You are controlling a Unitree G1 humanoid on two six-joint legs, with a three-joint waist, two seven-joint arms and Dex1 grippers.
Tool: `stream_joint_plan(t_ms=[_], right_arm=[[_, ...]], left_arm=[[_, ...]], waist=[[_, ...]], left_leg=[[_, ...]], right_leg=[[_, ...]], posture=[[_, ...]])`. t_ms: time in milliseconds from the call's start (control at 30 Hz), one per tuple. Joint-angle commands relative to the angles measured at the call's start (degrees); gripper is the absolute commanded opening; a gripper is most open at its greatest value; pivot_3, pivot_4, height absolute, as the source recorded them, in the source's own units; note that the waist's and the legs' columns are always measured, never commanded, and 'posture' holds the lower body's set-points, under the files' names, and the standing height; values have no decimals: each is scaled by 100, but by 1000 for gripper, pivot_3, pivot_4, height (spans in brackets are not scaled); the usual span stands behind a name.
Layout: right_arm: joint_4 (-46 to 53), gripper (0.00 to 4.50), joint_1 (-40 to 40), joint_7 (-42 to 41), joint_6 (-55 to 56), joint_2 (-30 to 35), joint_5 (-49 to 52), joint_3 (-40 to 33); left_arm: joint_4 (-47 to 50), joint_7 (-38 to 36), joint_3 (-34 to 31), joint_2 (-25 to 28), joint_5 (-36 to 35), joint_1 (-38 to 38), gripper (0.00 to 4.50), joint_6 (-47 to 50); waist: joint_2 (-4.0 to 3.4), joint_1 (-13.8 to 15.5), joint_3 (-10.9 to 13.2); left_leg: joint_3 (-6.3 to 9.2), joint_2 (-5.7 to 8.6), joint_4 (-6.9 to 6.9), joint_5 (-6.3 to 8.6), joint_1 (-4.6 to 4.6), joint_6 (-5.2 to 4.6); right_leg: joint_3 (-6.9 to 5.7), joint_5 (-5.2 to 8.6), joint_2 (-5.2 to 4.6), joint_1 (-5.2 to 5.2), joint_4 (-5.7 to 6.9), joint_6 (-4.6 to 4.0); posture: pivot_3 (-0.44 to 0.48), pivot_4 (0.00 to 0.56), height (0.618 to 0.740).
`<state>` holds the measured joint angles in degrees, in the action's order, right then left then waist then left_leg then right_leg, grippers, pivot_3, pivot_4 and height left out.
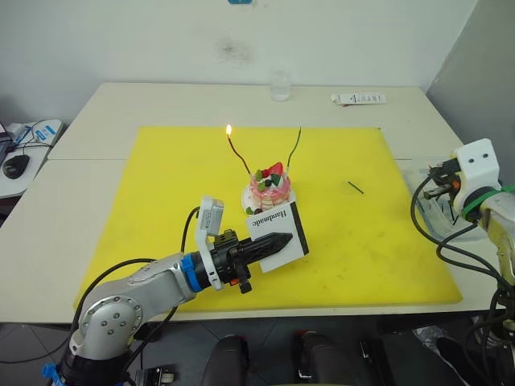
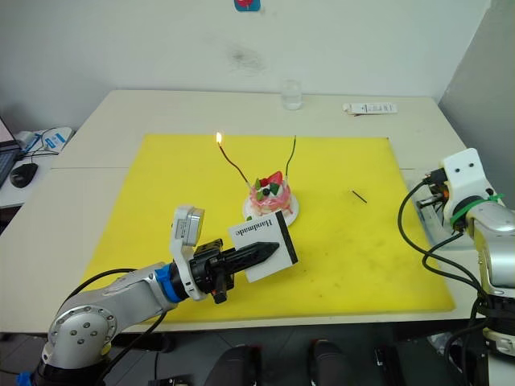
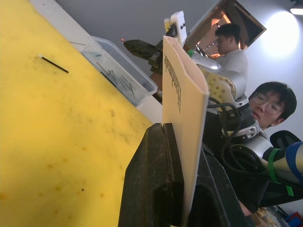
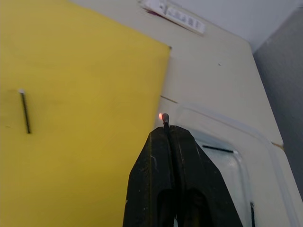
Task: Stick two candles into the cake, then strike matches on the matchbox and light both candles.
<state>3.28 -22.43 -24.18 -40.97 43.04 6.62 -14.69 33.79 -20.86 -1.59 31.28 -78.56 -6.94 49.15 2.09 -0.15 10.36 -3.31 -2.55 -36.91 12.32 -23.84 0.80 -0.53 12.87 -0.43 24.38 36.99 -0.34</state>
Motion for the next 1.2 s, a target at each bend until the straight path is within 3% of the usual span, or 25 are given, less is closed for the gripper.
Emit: stream_joint_plan(t_ms=[33, 600, 700, 1067, 1200], right_arm=[[-279, 20, -212, 338, -62, 141, -144, -302], [-1089, 20, -445, 928, -290, 91, -129, -507], [-1132, 603, -450, 955, -257, 103, -111, -530], [-1113, 4409, -412, 1026, -110, 83, -100, -572], [-748, 4464, -476, 779, 82, 27, 4, -371]], left_arm=[[290, -81, 7, -37, -3, 52, 0, -106], [402, 122, 15, -67, -50, 143, 0, -172], [330, 188, -62, -58, -101, 88, 0, -186], [285, 128, -65, 6, -120, 48, 0, -145], [274, 103, -84, 24, -111, 66, 0, -145]], waist=[[0, -2, 0], [-5, -6, -3], [-5, -5, -3], [-7, -5, -4], [-8, -9, -5]], left_leg=[[0, 0, 0, 0, 0, 0], [1, -1, -2, 0, 1, 0], [3, -2, -2, 0, 1, 0], [3, -2, -2, 0, 2, 0], [2, -2, -2, 0, 2, 0]], right_leg=[[1, 0, 0, 0, 0, 0], [3, -3, 5, -1, 4, 5], [1, -3, 5, -1, 4, 6], [1, -4, 7, -1, 6, 7], [2, -4, 8, -1, 6, 7]], posture=[[0, 150, 740], [0, 150, 740], [0, 150, 740], [0, 150, 740], [0, 150, 740]])
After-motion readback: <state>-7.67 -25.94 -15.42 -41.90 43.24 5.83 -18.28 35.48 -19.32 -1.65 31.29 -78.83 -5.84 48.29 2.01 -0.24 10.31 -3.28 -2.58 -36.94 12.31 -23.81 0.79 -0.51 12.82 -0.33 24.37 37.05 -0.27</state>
